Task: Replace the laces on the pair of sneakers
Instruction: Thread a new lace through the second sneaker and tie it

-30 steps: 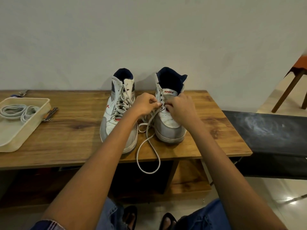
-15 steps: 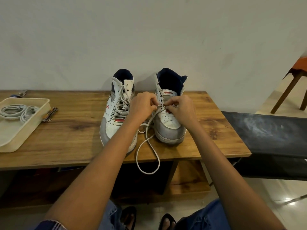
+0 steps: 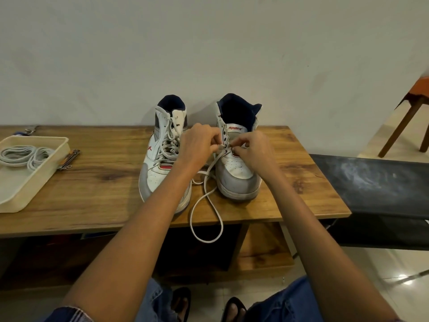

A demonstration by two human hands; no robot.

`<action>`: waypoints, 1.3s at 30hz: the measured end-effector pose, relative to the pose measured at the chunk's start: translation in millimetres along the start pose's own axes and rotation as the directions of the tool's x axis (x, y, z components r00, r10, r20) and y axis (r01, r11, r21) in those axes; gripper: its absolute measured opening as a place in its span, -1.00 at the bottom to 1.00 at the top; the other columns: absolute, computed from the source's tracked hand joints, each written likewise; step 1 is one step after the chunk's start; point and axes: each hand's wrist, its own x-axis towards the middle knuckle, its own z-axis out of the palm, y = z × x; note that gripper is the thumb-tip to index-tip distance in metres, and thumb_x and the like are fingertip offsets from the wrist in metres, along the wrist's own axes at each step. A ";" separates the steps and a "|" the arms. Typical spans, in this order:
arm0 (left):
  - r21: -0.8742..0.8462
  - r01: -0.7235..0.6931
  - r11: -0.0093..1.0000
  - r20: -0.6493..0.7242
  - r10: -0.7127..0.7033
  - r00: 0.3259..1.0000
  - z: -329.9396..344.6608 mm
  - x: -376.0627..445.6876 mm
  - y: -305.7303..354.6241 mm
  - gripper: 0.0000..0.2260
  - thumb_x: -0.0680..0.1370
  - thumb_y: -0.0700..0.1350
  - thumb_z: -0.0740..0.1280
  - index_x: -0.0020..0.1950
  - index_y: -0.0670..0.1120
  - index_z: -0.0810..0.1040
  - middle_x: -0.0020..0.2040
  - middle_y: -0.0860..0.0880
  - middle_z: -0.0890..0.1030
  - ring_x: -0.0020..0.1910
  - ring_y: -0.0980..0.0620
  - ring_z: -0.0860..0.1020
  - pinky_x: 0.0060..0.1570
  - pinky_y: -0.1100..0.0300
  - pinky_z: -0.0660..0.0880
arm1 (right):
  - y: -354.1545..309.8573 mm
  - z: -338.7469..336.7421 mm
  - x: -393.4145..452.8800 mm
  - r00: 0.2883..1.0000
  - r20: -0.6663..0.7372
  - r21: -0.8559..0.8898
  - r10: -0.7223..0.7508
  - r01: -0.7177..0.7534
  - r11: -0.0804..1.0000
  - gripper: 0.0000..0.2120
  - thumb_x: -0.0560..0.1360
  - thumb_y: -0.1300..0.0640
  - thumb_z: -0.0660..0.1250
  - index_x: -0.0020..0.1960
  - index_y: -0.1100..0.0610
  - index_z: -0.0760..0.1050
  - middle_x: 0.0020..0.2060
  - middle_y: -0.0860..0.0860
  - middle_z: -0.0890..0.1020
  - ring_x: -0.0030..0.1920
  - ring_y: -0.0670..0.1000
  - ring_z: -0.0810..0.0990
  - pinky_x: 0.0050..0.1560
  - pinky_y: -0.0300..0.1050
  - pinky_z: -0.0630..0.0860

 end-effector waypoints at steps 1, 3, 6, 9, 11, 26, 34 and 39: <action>0.099 -0.046 0.994 -0.065 0.053 0.997 1.4 -1.9 0.7 -0.94 0.46 -0.11 0.42 -0.10 -0.07 0.61 -0.18 -0.01 0.62 -0.15 0.02 0.54 -0.13 0.12 0.47 | -0.2 1.4 -0.9 1.000 -0.018 0.038 0.007 -0.006 0.999 -0.88 0.44 0.17 0.42 -0.06 0.01 0.66 -0.08 0.01 0.64 -0.05 -0.03 0.54 -0.19 -0.18 0.45; 0.196 -0.051 0.979 -0.116 0.075 0.990 4.6 -4.8 3.2 -0.93 0.50 -0.11 0.38 -0.07 -0.08 0.60 -0.15 -0.05 0.61 -0.11 -0.02 0.50 -0.13 0.13 0.38 | -1.8 4.2 -3.8 0.998 -0.062 0.049 -0.004 0.007 0.999 -0.87 0.43 0.19 0.43 -0.06 0.00 0.66 -0.07 0.02 0.63 -0.02 -0.01 0.53 -0.13 -0.17 0.46; 0.065 0.105 0.992 -0.009 -0.104 0.995 3.9 -0.8 2.3 -0.90 0.48 -0.09 0.41 -0.02 -0.01 0.62 -0.10 0.02 0.63 0.00 0.01 0.50 0.01 0.08 0.43 | -3.3 6.8 -9.0 0.991 -0.132 0.025 -0.027 0.030 0.999 -0.85 0.44 0.25 0.41 -0.04 0.07 0.66 -0.05 0.02 0.63 0.04 -0.02 0.46 -0.11 -0.23 0.32; -0.186 0.257 0.948 0.254 -0.206 0.945 -1.0 6.0 -3.0 -0.83 0.48 -0.04 0.39 0.06 -0.01 0.61 -0.03 0.02 0.65 -0.03 0.06 0.56 0.10 -0.01 0.50 | -4.1 1.1 -10.4 0.988 -0.140 0.035 -0.060 0.066 0.997 -0.87 0.43 0.25 0.42 -0.04 0.10 0.66 -0.09 0.00 0.64 -0.02 -0.08 0.49 -0.14 -0.33 0.33; -0.216 0.269 0.939 0.275 -0.206 0.939 -1.9 5.9 -3.4 -0.82 0.53 -0.04 0.33 0.07 -0.05 0.61 0.00 -0.02 0.65 -0.01 0.04 0.57 0.11 0.00 0.49 | -5.0 -7.4 -6.8 0.997 -0.055 0.087 -0.063 0.068 0.994 -0.87 0.44 0.24 0.42 -0.02 0.13 0.66 -0.10 -0.04 0.64 -0.16 -0.19 0.50 -0.23 -0.49 0.37; -0.089 0.114 0.989 0.212 -0.093 0.973 -7.4 8.8 0.3 -0.95 0.47 -0.10 0.41 -0.11 -0.05 0.63 -0.19 0.03 0.63 -0.23 0.13 0.53 -0.05 0.14 0.48 | -6.7 0.1 -4.1 0.999 -0.043 -0.087 -0.012 0.008 0.996 -0.84 0.49 0.11 0.37 0.04 0.00 0.65 -0.04 -0.01 0.62 0.08 0.01 0.48 -0.10 -0.08 0.46; 0.320 0.051 0.946 -0.010 -0.051 0.999 5.6 -1.6 7.9 -0.86 0.56 -0.10 0.27 0.07 -0.08 0.56 -0.04 -0.05 0.61 0.01 -0.06 0.51 0.04 0.07 0.36 | -0.8 -11.2 -6.8 0.992 -0.073 0.098 -0.099 0.106 0.989 -0.71 0.39 0.22 0.47 0.11 0.14 0.58 -0.04 0.00 0.59 -0.03 -0.06 0.45 -0.02 -0.18 0.43; 0.201 0.196 0.960 -0.028 -0.194 0.981 2.3 -5.6 6.5 -0.92 0.56 -0.20 0.28 0.02 -0.14 0.53 -0.08 -0.09 0.59 -0.06 -0.07 0.55 -0.12 0.14 0.40 | 4.1 -19.3 -8.6 0.997 -0.061 0.059 -0.053 0.057 0.997 -0.57 0.35 0.24 0.46 0.19 0.09 0.47 0.10 0.02 0.38 0.14 -0.05 0.25 -0.05 -0.37 0.20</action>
